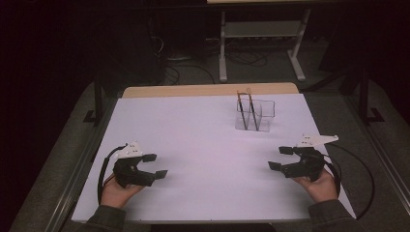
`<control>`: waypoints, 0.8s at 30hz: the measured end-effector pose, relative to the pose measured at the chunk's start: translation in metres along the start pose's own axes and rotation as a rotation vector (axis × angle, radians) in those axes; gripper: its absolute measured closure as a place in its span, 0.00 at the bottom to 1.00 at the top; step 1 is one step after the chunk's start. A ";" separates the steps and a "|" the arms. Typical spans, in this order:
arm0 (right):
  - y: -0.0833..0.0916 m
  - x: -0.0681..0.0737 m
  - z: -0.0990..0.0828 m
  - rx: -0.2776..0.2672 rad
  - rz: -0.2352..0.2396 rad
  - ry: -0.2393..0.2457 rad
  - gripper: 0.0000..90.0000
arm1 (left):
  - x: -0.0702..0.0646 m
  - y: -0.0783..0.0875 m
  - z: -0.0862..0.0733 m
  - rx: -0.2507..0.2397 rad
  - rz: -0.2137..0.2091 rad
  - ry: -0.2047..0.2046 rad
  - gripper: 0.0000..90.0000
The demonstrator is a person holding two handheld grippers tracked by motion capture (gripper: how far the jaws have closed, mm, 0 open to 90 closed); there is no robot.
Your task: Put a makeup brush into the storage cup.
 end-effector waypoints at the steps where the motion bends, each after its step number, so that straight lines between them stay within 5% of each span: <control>1: 0.000 0.000 0.000 0.000 0.000 -0.001 0.23 | 0.000 0.000 0.000 0.000 -0.001 0.004 0.26; 24: 0.000 0.003 -0.008 -0.005 0.008 -0.007 0.23 | 0.000 -0.002 0.000 0.003 -0.009 -0.008 0.26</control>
Point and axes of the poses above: each handheld gripper's, and its own axes: y roughly backward along the jaws, z roughly out of its top, x roughly to its left, the point moved 1 cm from there along -y, roughly forward along the jaws, and after that the axes turned 12 degrees about z, right-handed, at the moved point
